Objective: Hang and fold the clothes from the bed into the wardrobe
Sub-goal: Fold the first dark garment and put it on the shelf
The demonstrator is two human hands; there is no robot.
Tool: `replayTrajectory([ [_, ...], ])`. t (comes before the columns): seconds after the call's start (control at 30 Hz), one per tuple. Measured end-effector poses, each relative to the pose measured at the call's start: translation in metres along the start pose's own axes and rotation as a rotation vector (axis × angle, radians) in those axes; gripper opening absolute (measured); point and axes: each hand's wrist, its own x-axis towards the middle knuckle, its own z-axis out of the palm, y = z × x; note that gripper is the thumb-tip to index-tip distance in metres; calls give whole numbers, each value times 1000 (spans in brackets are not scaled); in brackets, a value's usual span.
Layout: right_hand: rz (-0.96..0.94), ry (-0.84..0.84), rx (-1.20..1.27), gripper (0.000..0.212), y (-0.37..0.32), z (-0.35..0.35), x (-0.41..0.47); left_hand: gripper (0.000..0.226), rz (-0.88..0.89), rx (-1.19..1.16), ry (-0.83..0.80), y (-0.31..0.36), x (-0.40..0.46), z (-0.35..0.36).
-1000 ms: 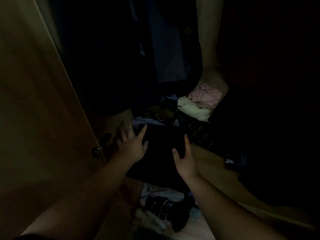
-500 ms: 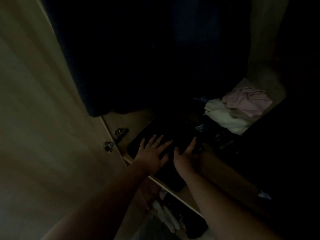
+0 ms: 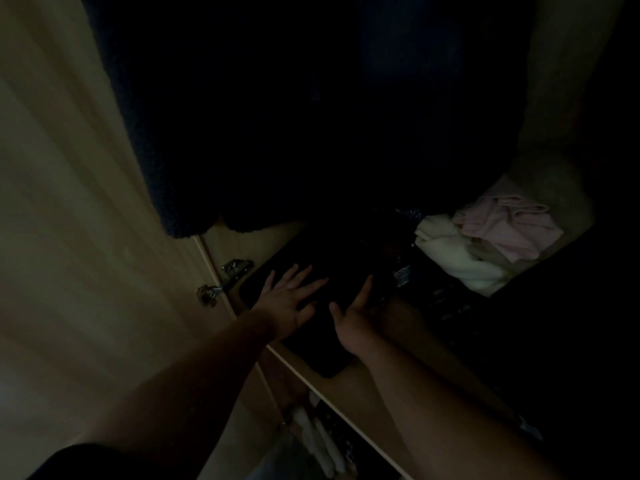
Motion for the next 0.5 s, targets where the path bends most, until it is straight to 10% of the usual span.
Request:
replayTrajectory([
  [0.3,-44,-131,231,85,-4,-32,-36,60,64,81,-31,4,-16,-19],
  [0.5,-121,83,208,65,3,-37,-101,64,175,-67,-38,4,-46,-44],
])
